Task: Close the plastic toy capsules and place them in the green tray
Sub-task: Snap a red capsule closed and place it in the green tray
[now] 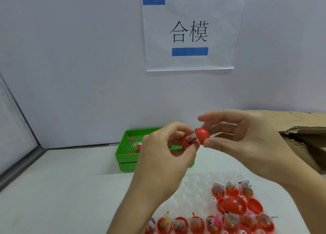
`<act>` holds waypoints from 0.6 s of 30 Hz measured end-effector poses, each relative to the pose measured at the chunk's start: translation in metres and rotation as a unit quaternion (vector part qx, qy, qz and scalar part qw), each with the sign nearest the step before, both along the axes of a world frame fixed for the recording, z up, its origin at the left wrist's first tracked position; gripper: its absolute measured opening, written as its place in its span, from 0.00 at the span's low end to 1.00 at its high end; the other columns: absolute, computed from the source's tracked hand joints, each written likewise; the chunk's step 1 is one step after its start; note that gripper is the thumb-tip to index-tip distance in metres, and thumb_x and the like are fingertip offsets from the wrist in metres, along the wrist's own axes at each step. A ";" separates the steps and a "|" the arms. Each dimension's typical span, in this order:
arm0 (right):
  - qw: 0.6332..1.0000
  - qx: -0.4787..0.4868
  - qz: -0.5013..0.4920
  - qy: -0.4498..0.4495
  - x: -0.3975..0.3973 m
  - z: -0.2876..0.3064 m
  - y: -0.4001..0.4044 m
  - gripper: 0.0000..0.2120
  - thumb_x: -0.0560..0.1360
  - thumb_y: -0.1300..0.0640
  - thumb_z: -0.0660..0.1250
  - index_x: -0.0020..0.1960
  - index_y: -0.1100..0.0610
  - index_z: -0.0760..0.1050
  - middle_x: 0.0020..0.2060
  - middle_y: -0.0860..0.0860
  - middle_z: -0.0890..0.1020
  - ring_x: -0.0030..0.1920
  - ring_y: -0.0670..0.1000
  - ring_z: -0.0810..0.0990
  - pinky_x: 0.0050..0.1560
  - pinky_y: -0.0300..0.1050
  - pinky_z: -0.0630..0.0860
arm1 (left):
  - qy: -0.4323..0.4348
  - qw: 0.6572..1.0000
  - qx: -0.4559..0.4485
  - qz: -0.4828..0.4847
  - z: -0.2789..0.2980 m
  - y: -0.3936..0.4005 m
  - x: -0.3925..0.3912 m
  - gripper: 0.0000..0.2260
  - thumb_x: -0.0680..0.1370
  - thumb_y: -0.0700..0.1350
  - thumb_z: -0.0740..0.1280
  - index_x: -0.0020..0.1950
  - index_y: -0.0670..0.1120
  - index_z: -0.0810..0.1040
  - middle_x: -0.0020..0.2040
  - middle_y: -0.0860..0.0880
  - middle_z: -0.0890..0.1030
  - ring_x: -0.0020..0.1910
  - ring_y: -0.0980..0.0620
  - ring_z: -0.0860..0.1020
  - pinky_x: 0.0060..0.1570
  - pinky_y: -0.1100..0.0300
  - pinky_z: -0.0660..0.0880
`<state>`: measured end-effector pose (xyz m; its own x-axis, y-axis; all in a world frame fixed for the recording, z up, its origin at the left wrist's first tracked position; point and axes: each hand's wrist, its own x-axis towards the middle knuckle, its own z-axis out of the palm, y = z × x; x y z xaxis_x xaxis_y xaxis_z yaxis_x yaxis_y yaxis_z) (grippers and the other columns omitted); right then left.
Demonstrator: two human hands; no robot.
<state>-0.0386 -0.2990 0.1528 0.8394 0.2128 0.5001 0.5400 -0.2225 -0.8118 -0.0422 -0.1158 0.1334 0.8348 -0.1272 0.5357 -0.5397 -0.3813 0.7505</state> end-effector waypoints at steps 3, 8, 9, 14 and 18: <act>1.000 -0.012 -0.005 -0.009 -0.001 0.000 0.001 0.19 0.64 0.58 0.76 0.54 0.52 0.82 0.44 0.50 0.86 0.45 0.50 0.86 0.47 0.39 0.82 | -0.012 1.000 0.014 0.014 -0.001 0.000 0.000 0.06 0.72 0.47 0.77 0.46 0.57 0.83 0.40 0.61 0.84 0.44 0.62 0.82 0.44 0.69 0.78; 1.000 -0.018 -0.001 -0.012 0.000 0.000 0.000 0.18 0.64 0.57 0.76 0.53 0.51 0.83 0.43 0.50 0.87 0.44 0.51 0.86 0.46 0.39 0.82 | -0.006 0.999 0.014 0.032 -0.004 -0.001 0.002 0.14 0.70 0.49 0.78 0.52 0.60 0.80 0.43 0.61 0.84 0.49 0.55 0.83 0.50 0.58 0.81; 1.000 -0.019 0.000 -0.012 0.000 -0.001 0.000 0.17 0.64 0.57 0.76 0.52 0.50 0.83 0.43 0.50 0.87 0.44 0.51 0.86 0.46 0.39 0.82 | -0.007 0.999 0.017 0.034 -0.004 -0.002 0.002 0.15 0.69 0.49 0.78 0.52 0.60 0.79 0.43 0.61 0.84 0.50 0.54 0.83 0.51 0.57 0.81; 0.999 -0.024 -0.010 -0.023 0.001 -0.003 0.002 0.14 0.62 0.52 0.76 0.48 0.47 0.84 0.41 0.47 0.87 0.43 0.49 0.86 0.45 0.40 0.82 | -0.028 0.999 0.021 0.029 -0.002 0.000 0.002 0.14 0.67 0.48 0.80 0.49 0.58 0.82 0.42 0.63 0.84 0.47 0.57 0.83 0.51 0.58 0.80; 1.000 0.000 -0.001 -0.026 0.001 -0.003 0.002 0.14 0.62 0.53 0.76 0.47 0.51 0.84 0.41 0.49 0.87 0.43 0.50 0.86 0.46 0.42 0.83 | -0.022 1.000 -0.006 -0.016 0.001 0.003 0.001 0.11 0.69 0.48 0.79 0.49 0.55 0.84 0.42 0.61 0.85 0.45 0.61 0.83 0.49 0.63 0.80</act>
